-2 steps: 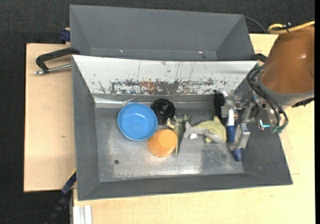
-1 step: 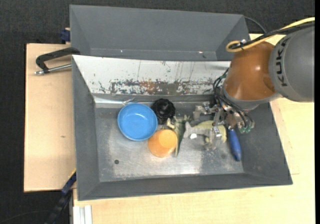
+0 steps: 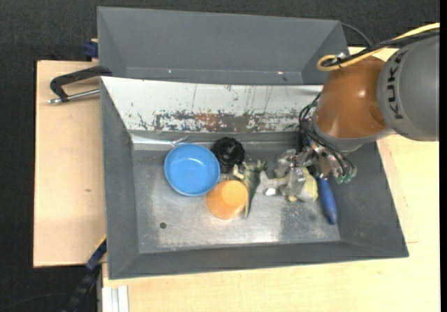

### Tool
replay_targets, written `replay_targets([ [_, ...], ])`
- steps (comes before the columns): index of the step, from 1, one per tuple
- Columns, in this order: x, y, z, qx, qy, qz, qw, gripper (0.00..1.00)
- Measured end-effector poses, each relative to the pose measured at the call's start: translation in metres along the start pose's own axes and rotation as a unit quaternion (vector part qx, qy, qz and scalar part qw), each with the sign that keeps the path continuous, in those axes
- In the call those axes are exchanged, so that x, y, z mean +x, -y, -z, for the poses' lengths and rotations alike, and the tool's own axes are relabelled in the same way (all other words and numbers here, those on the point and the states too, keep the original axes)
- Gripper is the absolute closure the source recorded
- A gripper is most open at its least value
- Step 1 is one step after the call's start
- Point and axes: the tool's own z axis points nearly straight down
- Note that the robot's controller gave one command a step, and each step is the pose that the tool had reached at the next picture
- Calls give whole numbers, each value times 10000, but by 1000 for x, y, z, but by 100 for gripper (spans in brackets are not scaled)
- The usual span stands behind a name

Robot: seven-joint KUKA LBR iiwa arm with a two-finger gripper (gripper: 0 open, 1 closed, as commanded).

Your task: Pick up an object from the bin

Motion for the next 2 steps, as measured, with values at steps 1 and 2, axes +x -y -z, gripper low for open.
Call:
replay_targets([
  [1, 5, 62, -10, -72, 36, 1724, 9850, 100],
  [2, 16, 70, 174, 39, 58, 1887, 9820, 100],
])
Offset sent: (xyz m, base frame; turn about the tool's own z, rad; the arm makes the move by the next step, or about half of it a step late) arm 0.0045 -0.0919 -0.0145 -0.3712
